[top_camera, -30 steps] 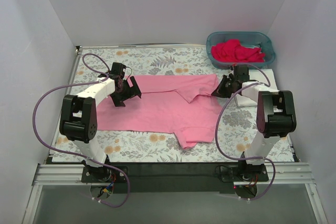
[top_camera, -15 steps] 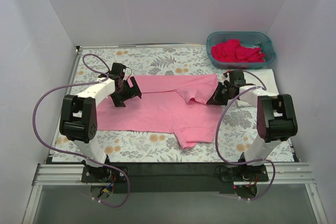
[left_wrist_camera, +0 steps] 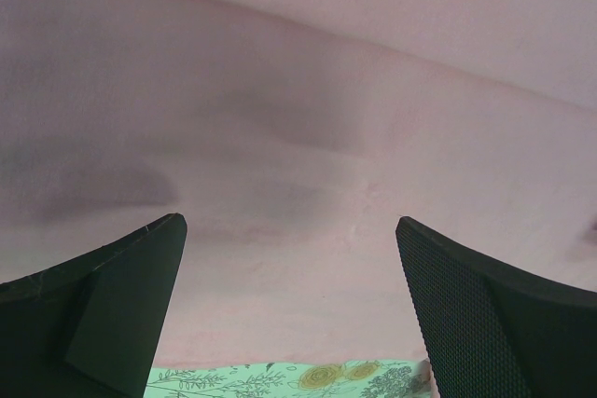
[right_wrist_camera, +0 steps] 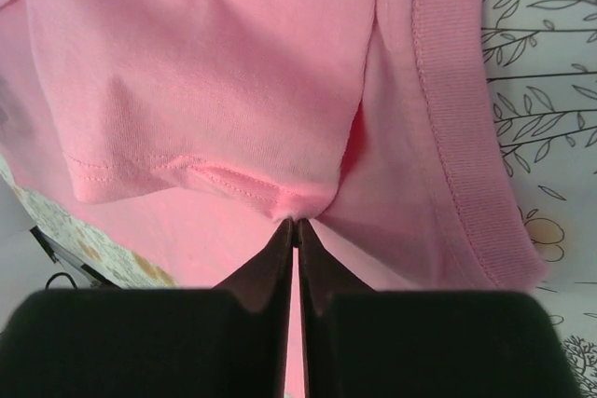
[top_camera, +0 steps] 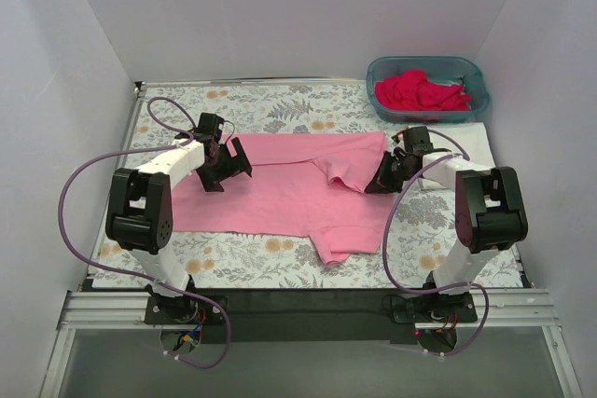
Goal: Fold and stack the t-shirts
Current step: Fold the tshirt
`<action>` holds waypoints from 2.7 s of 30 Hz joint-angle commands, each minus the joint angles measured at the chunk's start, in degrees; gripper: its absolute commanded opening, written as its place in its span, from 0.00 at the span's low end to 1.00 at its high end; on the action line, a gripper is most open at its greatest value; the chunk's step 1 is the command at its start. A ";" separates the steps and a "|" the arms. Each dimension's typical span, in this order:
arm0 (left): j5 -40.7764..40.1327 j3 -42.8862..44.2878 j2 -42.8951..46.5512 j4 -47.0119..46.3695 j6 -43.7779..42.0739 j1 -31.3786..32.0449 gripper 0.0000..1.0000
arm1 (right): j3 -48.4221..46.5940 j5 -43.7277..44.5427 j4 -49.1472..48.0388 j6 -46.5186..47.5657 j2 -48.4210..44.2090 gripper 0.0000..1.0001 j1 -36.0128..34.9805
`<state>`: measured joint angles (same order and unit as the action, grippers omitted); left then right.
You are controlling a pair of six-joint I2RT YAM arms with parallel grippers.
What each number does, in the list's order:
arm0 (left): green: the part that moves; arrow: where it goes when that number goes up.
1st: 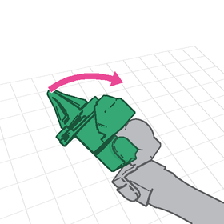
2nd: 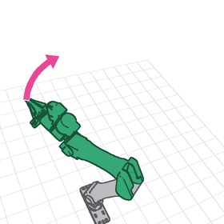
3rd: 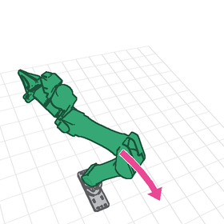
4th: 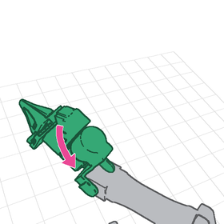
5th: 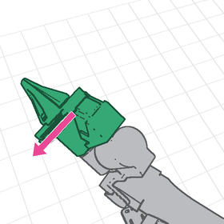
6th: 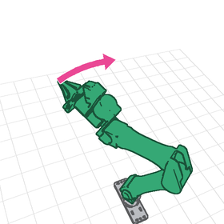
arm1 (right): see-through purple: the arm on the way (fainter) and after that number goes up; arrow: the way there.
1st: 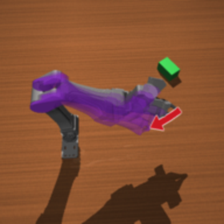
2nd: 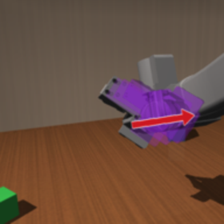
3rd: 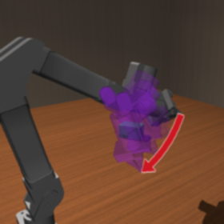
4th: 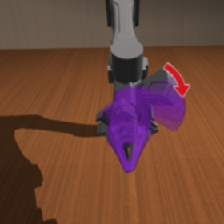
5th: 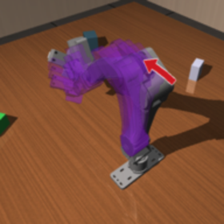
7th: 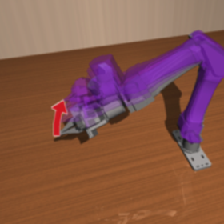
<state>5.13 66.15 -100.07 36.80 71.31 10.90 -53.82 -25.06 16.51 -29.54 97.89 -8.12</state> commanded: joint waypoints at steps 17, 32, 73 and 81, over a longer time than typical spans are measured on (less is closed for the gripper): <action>1.46 -0.32 1.72 -1.38 -0.47 0.27 0.88 | -9.98 9.84 6.87 16.88 -5.07 0.41 -11.90; 1.03 -2.25 4.09 -1.90 -0.64 1.06 0.88 | -9.37 35.24 -7.46 20.67 -2.35 0.41 -32.12; 0.32 -3.84 6.03 -0.41 -0.82 2.29 0.89 | -9.28 35.90 -10.89 13.29 0.64 0.02 -34.33; 1.29 -4.63 6.12 -0.32 -1.08 2.37 0.88 | -10.51 20.24 -10.27 11.44 2.21 0.02 -34.33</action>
<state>5.61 62.22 -97.08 36.01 70.87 12.88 -62.15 3.70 6.39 -16.67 99.81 -42.24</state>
